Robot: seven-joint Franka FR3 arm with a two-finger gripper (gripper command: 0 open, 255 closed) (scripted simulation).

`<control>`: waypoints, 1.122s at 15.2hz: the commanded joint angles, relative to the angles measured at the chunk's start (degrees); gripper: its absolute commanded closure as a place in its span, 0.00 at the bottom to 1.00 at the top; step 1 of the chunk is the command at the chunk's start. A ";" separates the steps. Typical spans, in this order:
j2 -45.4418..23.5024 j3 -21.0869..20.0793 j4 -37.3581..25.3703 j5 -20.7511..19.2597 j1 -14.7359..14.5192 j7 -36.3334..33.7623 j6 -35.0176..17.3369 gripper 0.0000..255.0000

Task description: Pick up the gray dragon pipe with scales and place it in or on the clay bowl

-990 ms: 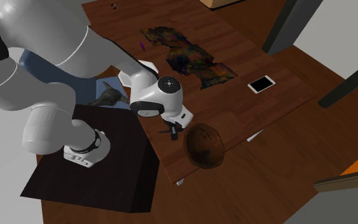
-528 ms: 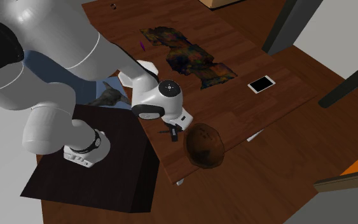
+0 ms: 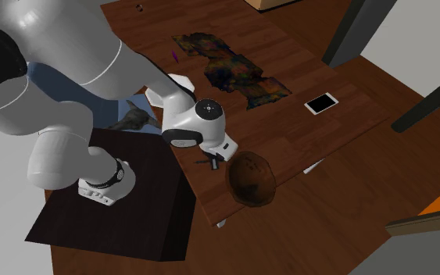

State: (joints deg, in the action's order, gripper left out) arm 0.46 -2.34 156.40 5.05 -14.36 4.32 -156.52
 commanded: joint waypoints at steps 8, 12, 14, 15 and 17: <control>2.61 -0.34 0.17 -0.14 -0.35 -0.23 2.84 1.00; 6.28 -0.32 -0.11 -0.40 -0.29 -0.50 6.78 1.00; 8.02 -0.30 -0.35 -0.51 -0.26 -0.63 8.76 1.00; 8.86 -0.30 -0.49 -0.56 -0.24 -0.68 9.75 1.00; 10.51 -0.28 -0.83 -0.66 -0.21 -0.79 11.73 1.00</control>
State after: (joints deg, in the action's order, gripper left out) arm 10.04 -2.62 155.77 4.46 -14.59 3.60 -145.96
